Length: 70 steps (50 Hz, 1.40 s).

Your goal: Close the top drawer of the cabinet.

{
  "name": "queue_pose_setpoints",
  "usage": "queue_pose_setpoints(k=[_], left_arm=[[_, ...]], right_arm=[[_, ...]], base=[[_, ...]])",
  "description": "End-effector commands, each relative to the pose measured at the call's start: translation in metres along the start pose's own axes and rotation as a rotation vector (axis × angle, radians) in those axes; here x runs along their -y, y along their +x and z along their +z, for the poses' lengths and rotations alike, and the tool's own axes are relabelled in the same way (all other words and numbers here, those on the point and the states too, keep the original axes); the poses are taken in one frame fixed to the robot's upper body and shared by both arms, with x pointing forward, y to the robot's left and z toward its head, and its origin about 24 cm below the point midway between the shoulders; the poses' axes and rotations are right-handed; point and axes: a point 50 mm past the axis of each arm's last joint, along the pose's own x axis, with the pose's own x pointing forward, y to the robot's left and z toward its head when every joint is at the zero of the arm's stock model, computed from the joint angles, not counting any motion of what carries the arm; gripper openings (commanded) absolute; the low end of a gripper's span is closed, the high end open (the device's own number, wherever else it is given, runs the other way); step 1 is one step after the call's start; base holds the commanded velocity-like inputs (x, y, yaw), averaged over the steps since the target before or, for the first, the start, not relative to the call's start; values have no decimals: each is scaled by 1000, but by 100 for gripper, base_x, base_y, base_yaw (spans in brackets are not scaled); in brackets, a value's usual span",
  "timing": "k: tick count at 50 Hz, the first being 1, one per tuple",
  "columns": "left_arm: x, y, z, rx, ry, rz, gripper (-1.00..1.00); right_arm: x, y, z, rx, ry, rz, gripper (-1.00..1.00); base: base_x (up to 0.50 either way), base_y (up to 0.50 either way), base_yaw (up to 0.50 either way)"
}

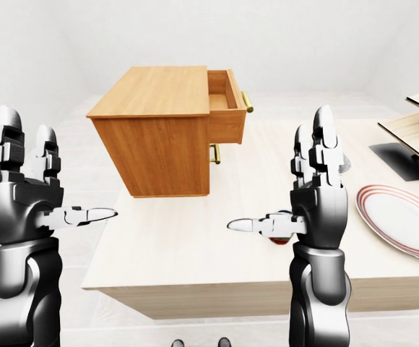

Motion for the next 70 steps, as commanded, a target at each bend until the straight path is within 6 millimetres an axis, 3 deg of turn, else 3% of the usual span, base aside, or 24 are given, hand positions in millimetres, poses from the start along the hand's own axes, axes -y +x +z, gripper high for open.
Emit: queue_pose_setpoints(k=[1, 22, 40, 47, 57, 70], left_arm=[[0, 0, -3, -10, -2, -2, 100], [0, -2, -4, -22, 1, -1, 100], [-1, 0, -4, -16, 1, 3, 100], [3, -7, -8, -47, -2, -17, 100], [7, -6, 5, 10, 7, -38, 100], [9, -5, 4, 8, 21, -47, 100]], right_arm=[[-1, 1, 0, 2, 2, 6, 100], [-1, 0, -6, -27, -5, 1, 100], [0, 0, -6, -26, -11, -5, 100], [4, 10, -19, -58, -28, -33, 100], [0, 34, -69, -216, 3, -44, 100], [-10, 38, -118, -412, 9, -32, 100]], base=[[50, -6, 0], [49, -6, 0], [1, 0, 0], [0, 0, 0], [0, 0, 0], [0, 0, 0]])
